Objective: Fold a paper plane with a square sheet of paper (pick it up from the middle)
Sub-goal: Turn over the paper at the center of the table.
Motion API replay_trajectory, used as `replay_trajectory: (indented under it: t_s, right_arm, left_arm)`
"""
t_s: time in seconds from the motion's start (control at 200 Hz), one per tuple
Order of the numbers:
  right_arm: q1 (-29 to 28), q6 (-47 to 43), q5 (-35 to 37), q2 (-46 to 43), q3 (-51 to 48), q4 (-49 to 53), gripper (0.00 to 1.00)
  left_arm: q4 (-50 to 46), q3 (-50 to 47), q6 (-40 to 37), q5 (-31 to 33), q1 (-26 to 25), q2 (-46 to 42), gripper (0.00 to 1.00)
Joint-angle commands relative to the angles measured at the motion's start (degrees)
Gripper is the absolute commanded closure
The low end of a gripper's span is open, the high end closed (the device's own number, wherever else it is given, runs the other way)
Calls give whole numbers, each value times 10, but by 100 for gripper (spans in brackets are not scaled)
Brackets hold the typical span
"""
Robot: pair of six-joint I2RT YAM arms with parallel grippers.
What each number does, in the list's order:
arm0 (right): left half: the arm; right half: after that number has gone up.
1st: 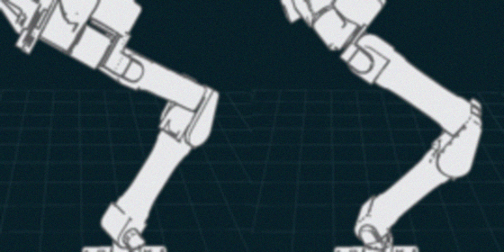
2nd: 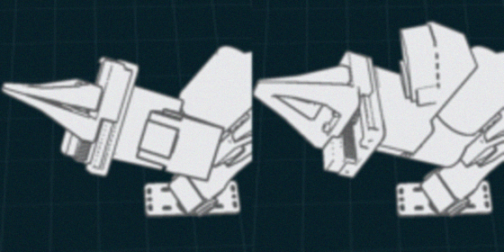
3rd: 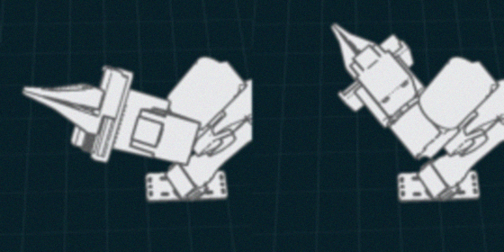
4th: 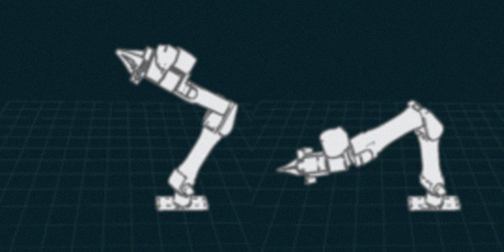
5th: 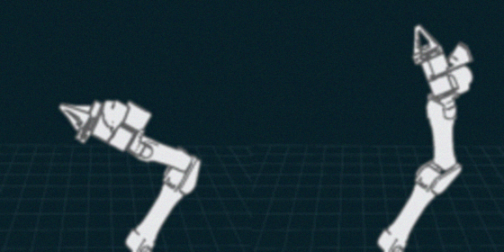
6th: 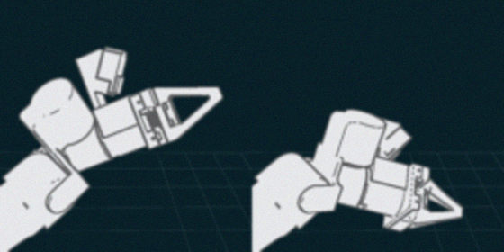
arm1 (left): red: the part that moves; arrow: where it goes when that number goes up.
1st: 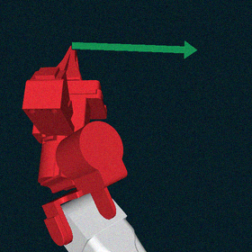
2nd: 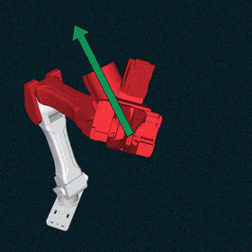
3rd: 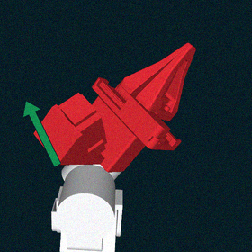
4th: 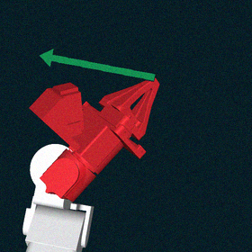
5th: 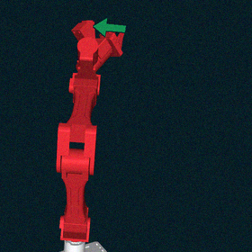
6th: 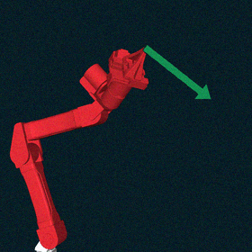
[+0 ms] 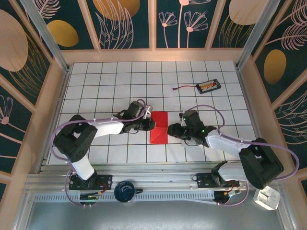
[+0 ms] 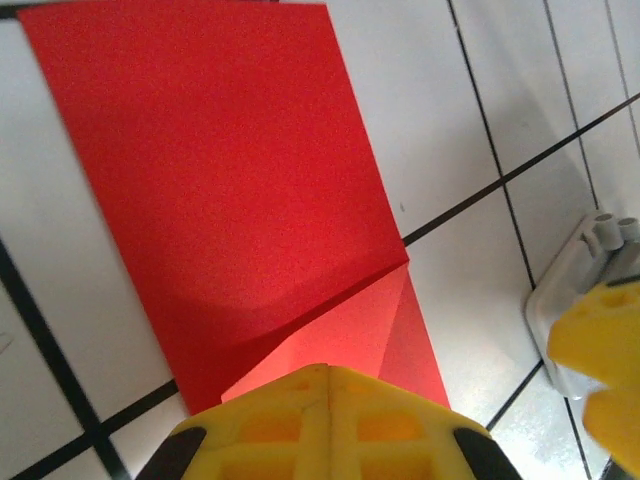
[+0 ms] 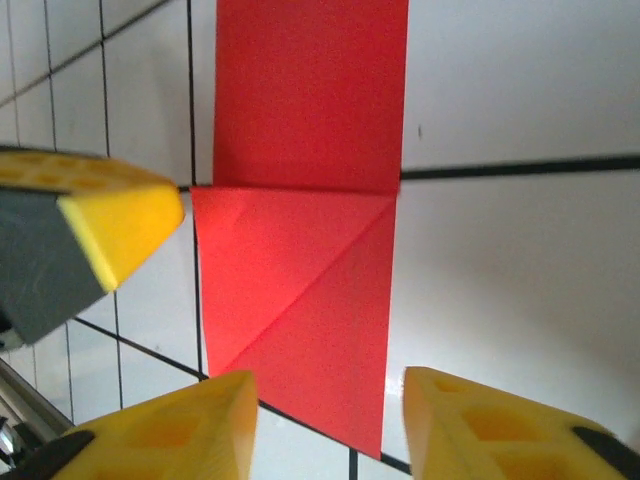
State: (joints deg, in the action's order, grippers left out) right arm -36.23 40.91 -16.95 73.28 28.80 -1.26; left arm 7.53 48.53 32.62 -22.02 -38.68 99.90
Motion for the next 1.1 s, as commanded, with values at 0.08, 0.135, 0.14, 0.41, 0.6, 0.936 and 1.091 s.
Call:
replay_trajectory:
  t_s: [0.08,0.135,0.14,0.41,0.6,0.936,1.091]
  right_arm:
    - [-41,62,14,21,-11,-30,53]
    - [-48,73,11,32,-10,-32,53]
    - [-48,74,10,33,-10,-32,53]
    - [-78,106,15,78,-10,-47,54]
    - [-82,114,-1,104,-13,-83,55]
    - [-76,121,-2,90,-22,-144,56]
    - [-70,116,-1,90,-29,-172,56]
  left_arm:
    - [9,15,-17,-6,2,37,100]
    - [8,12,-21,-2,5,44,100]
    - [9,12,-21,-1,5,44,100]
    - [22,-13,-29,8,9,60,100]
    - [29,-20,-33,7,9,67,100]
    - [24,-23,-40,3,9,62,100]
    - [20,-21,-43,2,9,62,100]
